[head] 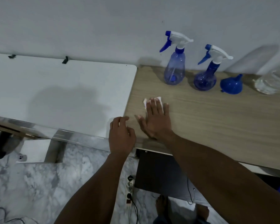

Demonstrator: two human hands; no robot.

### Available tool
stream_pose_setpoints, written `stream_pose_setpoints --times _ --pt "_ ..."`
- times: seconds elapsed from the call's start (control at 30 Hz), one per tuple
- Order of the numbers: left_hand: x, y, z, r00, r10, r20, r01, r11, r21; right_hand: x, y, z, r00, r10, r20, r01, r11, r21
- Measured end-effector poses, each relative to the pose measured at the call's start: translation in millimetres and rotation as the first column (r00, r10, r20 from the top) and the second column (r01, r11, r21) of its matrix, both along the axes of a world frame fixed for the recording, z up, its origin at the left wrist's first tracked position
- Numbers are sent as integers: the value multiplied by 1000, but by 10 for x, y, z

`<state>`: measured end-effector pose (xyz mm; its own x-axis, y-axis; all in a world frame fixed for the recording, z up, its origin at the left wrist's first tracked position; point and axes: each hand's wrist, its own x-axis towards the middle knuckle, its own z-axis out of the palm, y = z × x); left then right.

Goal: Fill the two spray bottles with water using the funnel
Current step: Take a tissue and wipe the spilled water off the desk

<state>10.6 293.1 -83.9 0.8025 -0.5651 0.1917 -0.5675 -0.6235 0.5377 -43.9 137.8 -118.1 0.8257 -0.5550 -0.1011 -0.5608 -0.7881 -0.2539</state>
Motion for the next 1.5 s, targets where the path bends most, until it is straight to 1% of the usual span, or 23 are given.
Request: stream_pose_setpoints --times 0.07,0.13,0.2,0.3,0.4,0.47,0.57,0.67,0.77,0.87,0.97,1.03,1.07,1.13,1.2,1.27,1.33,1.37,1.5 --pt "-2 28 -2 1000 27 15 -26 999 -35 -61 23 -25 985 170 10 -169 984 -55" --pt "-42 40 -4 999 37 15 -36 998 -49 -197 -34 -23 939 342 -20 -342 934 -103" --pt "-118 38 -14 999 37 -4 -37 998 -44 -381 -116 -33 889 456 -40 -457 878 -146" --pt "-281 -21 -23 999 37 -35 -39 998 -46 -686 -229 -84 839 542 -51 -541 818 -196" --pt "-486 -128 -53 999 2 -38 -3 1000 -3 -1008 -397 -89 786 612 -94 -615 755 -228" --pt "-626 -227 -73 998 -43 -38 43 999 11 -1232 -553 -53 783 615 -89 -617 751 -238" --pt "-833 -412 -96 992 -96 -79 97 995 11 -1612 -803 -23 820 564 -98 -570 787 -235" --pt "-1067 -632 -83 989 -131 -63 132 991 16 -2002 -1049 9 868 485 -107 -496 837 -232" --pt "-1362 -881 -37 986 -159 -41 160 987 31 -2455 -1353 30 930 359 -83 -368 907 -206" --pt "-1674 -1118 5 980 -196 -32 198 979 57 -3054 -1707 40 975 207 -86 -220 957 -191" --pt "-1954 -1309 31 976 -216 -23 217 973 77 -3554 -1927 65 995 63 -81 -78 978 -195" --pt "-2097 -1362 35 969 -245 -18 245 965 89 -3700 -1918 44 994 -105 -41 96 978 -185" --pt "-2149 -1367 38 967 -255 -18 256 962 92 -3713 -1888 27 974 -223 -28 216 964 -158" --pt "-2201 -1345 34 963 -267 -28 268 958 102 -3697 -1781 9 883 -468 -36 464 882 -80" --pt "-2193 -1280 31 962 -270 -38 273 955 119 -3665 -1626 3 758 -652 -17 651 758 -45" --pt "-2131 -1202 28 964 -265 -38 267 955 132 -3553 -1435 20 627 -778 -27 778 628 -5" --pt "-2042 -1112 39 965 -258 -38 261 957 128 -3322 -1215 41 544 -838 -39 839 543 36" --pt "-1989 -1057 48 965 -259 -42 263 957 121 -3167 -1093 48 530 -847 -42 847 528 55" --pt "-1681 -736 94 963 -269 -27 271 960 75 -2441 -652 71 562 -827 -14 825 559 87"
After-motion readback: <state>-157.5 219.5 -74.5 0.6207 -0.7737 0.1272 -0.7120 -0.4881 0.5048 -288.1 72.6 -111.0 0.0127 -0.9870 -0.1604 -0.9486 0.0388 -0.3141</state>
